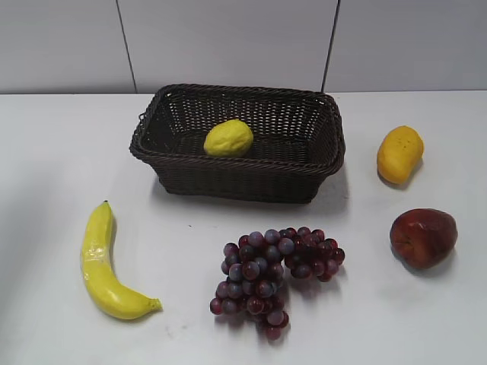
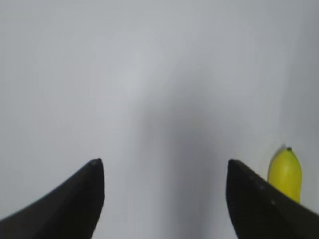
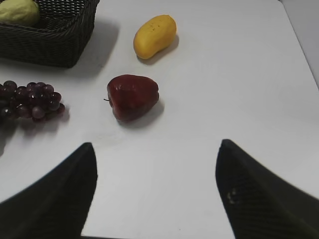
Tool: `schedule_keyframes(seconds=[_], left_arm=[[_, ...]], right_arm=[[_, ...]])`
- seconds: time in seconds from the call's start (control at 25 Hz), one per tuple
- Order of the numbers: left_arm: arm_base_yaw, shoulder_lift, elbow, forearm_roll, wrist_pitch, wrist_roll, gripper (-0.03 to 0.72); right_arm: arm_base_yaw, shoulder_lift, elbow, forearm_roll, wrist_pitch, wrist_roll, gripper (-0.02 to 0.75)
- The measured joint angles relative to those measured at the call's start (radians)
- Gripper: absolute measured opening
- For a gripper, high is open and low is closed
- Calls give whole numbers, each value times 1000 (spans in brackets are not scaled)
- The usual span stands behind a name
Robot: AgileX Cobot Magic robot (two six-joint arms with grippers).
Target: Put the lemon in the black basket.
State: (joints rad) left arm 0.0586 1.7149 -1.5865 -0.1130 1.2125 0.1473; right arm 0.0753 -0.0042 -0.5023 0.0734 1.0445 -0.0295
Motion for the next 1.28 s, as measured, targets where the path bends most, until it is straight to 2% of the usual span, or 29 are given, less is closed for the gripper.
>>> schedule_keyframes(seconds=[0.32,0.64,0.88,1.28], left_arm=[[-1,-366,512,0,-90,6,564],[-1,-707,904,-1,-144,6,561],[-1,-946,1056,-25,-159,6,561],[-1,-1315,1085,-34,-142,6,561]], right_arm=[[0,0,0,0,0,0,561],[0,0,0,0,0,0,561],[0,0,0,0,0,0,561],[0,0,0,0,0,0,561]])
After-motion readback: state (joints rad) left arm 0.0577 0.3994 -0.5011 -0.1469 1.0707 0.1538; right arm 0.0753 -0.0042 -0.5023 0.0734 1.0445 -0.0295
